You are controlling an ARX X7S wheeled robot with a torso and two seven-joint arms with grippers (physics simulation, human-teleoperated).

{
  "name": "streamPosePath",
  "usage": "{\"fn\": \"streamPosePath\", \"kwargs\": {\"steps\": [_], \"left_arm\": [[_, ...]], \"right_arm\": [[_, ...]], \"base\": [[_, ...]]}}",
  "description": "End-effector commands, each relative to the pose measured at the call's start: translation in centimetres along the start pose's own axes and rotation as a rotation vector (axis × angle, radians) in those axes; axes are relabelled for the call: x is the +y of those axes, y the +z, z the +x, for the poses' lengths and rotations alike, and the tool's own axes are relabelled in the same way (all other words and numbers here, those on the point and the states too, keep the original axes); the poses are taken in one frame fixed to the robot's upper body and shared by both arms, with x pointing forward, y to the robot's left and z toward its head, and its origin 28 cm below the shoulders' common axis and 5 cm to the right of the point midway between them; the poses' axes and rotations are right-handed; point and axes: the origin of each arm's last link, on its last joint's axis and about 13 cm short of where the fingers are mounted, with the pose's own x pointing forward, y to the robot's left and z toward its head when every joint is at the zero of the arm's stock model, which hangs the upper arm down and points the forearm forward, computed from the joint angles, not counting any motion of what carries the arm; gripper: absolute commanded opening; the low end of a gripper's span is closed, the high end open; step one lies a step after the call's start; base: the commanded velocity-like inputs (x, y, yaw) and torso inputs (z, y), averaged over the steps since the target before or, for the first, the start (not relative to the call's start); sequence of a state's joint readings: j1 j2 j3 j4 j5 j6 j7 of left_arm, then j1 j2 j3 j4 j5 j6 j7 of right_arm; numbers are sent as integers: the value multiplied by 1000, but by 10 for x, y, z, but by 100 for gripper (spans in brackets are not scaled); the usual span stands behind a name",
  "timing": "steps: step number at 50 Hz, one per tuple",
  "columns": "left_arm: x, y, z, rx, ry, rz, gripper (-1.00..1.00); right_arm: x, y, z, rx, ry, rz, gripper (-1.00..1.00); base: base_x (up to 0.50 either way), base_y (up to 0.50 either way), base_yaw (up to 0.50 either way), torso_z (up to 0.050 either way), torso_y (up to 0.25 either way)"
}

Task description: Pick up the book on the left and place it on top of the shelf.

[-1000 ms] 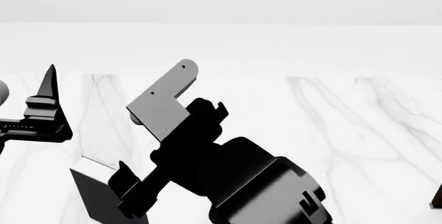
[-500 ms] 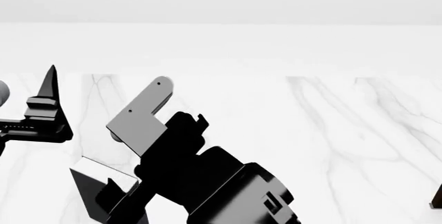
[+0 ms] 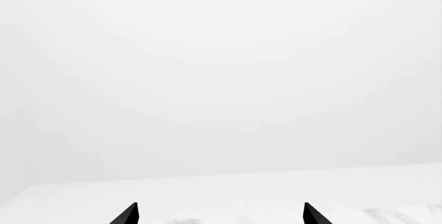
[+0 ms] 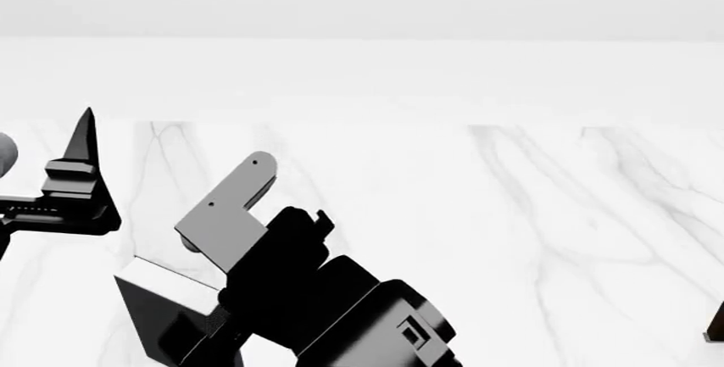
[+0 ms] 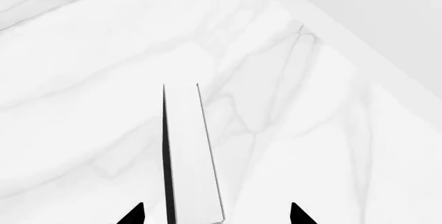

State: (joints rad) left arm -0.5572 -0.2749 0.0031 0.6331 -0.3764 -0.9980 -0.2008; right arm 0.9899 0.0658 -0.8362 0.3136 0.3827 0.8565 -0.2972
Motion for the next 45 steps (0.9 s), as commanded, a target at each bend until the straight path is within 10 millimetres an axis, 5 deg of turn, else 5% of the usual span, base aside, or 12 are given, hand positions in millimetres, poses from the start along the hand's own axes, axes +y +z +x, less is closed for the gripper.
{"fn": "streamPosePath", "kwargs": {"steps": [1,45], "left_arm": [[2,0,3,-3,27,-7,100],[3,-1,1,-8,12,-19,100]], "right_arm": [[3,-6,10,21,37,11,100],[6,-19,25,47,100,22,100]], "base": [[0,0,0,0,0],[0,0,0,0,0]]}}
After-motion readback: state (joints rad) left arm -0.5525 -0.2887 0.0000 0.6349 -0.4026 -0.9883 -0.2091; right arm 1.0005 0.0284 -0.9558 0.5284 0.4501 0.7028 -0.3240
